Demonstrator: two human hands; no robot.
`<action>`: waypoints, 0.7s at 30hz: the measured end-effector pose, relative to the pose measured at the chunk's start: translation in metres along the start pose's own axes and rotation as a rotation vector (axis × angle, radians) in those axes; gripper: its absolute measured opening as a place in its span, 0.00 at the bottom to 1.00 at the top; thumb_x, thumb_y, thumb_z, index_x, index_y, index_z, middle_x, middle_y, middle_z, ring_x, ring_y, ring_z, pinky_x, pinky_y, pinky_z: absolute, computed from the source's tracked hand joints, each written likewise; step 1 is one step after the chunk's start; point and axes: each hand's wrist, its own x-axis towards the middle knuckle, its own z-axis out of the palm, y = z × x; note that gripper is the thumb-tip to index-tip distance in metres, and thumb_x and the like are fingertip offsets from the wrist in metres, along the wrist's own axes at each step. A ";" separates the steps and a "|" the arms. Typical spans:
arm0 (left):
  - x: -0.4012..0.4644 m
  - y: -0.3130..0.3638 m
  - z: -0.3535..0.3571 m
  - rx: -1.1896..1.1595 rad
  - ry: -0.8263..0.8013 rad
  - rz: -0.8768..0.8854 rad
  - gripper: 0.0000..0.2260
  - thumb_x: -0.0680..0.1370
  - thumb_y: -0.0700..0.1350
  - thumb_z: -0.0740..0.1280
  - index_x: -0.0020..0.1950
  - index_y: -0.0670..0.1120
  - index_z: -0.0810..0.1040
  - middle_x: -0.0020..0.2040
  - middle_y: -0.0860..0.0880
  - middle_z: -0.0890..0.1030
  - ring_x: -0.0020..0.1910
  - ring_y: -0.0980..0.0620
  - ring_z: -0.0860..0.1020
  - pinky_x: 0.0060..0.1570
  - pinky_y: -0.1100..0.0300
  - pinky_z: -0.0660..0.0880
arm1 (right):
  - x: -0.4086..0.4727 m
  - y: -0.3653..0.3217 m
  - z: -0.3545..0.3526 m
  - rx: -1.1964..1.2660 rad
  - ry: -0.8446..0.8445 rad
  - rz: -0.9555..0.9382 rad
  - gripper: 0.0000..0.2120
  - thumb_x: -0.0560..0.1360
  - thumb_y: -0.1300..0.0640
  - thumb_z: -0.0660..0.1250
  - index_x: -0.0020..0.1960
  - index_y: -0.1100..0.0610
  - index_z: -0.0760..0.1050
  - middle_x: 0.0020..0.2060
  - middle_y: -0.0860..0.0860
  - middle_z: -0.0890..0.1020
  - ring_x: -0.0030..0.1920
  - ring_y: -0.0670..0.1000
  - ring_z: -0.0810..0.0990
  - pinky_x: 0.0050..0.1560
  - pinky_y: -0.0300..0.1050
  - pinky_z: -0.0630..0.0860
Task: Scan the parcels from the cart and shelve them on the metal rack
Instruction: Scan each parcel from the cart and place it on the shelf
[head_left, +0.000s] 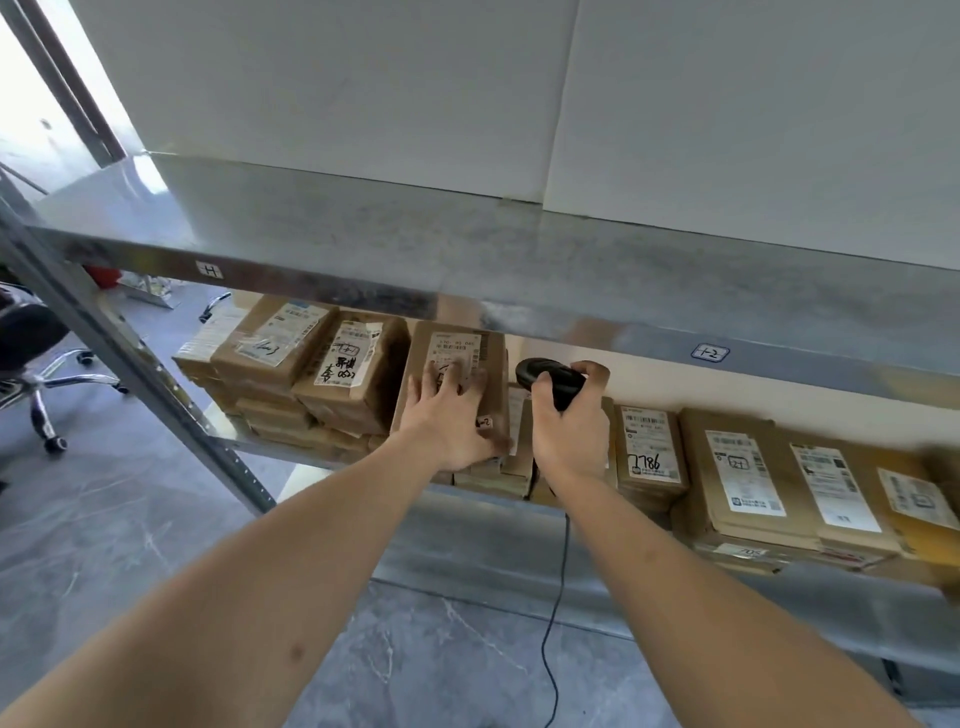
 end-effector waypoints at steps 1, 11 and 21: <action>0.000 -0.001 -0.001 0.011 -0.004 -0.002 0.51 0.73 0.74 0.65 0.86 0.55 0.43 0.86 0.44 0.40 0.83 0.32 0.40 0.81 0.35 0.41 | 0.000 0.000 -0.001 -0.004 -0.001 0.004 0.17 0.83 0.44 0.63 0.67 0.47 0.63 0.49 0.50 0.81 0.46 0.55 0.79 0.49 0.49 0.74; 0.001 -0.019 -0.009 0.019 -0.021 0.017 0.50 0.74 0.71 0.67 0.86 0.58 0.41 0.86 0.47 0.40 0.84 0.34 0.40 0.82 0.37 0.44 | 0.001 0.003 -0.007 -0.007 -0.017 -0.002 0.17 0.83 0.44 0.63 0.67 0.46 0.62 0.49 0.51 0.82 0.46 0.55 0.81 0.48 0.49 0.76; -0.003 -0.018 -0.017 0.050 -0.051 -0.035 0.51 0.74 0.70 0.69 0.86 0.57 0.42 0.86 0.45 0.41 0.84 0.34 0.42 0.82 0.37 0.47 | 0.006 0.011 -0.020 -0.025 -0.057 -0.014 0.17 0.83 0.43 0.63 0.66 0.45 0.62 0.49 0.52 0.84 0.48 0.55 0.83 0.50 0.53 0.80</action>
